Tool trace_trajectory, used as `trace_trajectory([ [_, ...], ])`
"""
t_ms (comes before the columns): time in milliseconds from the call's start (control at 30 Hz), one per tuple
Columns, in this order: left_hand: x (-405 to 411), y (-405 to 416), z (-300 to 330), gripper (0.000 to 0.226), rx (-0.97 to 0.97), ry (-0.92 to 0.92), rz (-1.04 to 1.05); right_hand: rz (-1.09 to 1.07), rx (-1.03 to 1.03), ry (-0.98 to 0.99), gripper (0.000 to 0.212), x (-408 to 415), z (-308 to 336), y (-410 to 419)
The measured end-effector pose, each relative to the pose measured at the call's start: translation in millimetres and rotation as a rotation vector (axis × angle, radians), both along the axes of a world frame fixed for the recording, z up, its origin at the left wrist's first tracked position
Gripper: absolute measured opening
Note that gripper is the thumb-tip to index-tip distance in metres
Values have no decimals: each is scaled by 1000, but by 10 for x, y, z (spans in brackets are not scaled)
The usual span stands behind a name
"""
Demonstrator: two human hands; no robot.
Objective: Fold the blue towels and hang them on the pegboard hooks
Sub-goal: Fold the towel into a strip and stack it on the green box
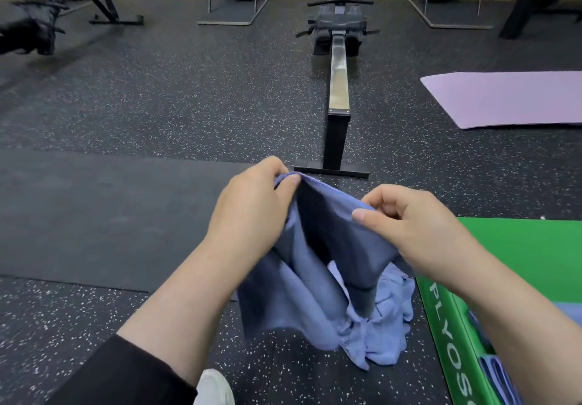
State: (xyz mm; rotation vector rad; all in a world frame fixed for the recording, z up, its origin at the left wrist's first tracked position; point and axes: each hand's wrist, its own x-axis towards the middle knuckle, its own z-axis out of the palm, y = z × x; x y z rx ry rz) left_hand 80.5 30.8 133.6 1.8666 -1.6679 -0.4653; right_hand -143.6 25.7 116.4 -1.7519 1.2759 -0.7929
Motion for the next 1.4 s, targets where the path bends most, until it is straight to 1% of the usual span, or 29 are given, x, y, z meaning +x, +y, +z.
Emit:
trace_trajectory([
  [67, 12, 17, 22, 11, 48, 18, -108, 6, -20, -8, 8, 0, -1, 6],
  [133, -92, 105, 39, 36, 120, -13, -305, 36, -47, 15, 8, 40, 2, 34],
  [167, -149, 141, 30, 40, 154, -35, -390, 56, -60, 35, 9, 61, 0, 42],
  [200, -199, 165, 14, 35, 165, -62, -450, 73, -64, 47, 11, 80, 5, 54],
  [233, -227, 172, -17, 24, 172, -94, -475, 78, -63, 50, 12, 90, 1, 55],
  [267, -233, 168, -31, 15, 163, -105, -467, 77, -57, 41, 12, 93, -1, 54],
  [333, -203, 141, -34, 19, 116, -107, -393, 69, -31, -6, 8, 84, -5, 40],
  [400, -146, 80, -38, 18, 36, -79, -269, 48, 7, -21, 5, 43, -3, 15],
  [467, -61, 19, -41, 19, -9, -57, -121, 28, 2, 109, 16, -30, 10, -8],
  [533, 21, -20, -45, 22, -24, -13, -31, 9, -10, 209, 30, -76, 56, -5],
  [600, 69, -30, -47, 23, -17, 14, -7, -30, -16, 158, 40, -93, 101, 13],
  [667, 63, -14, -50, 23, 12, 26, -19, -72, -24, 74, 44, -84, 114, 14],
  [733, 39, -2, -44, 16, 55, 43, -38, -101, 19, -37, 46, -63, 103, 17],
  [767, 28, 4, -26, 12, 85, 70, -40, -119, 59, -107, 45, -54, 100, 19],
  [867, 6, 29, 7, 31, 186, 131, -41, -193, 203, -253, 31, -31, 81, 34],
  [933, 2, 24, -17, 19, 159, 170, -42, -208, 290, -300, 22, -18, 66, 46],
  [967, -1, 28, -34, 17, 146, 209, -32, -200, 331, -330, 18, -12, 59, 48],
  [1033, -9, 37, -46, 20, 121, 303, 4, -186, 410, -398, 14, -4, 42, 45],
  [1100, -18, 35, -64, 20, 74, 354, 20, -180, 467, -448, 12, 9, 40, 49],
  [1133, -32, 42, -75, 24, 53, 393, 31, -178, 481, -459, 9, 24, 43, 55],
  [1200, -65, 55, -111, 25, 23, 487, 93, -201, 483, -447, 10, 55, 35, 63],
  [1267, -128, 87, -128, 22, 11, 524, 142, -238, 475, -422, 13, 86, 3, 73],
  [1400, -307, 160, -129, 25, 2, 572, 91, -263, 485, -465, 18, 180, -50, 109],
])
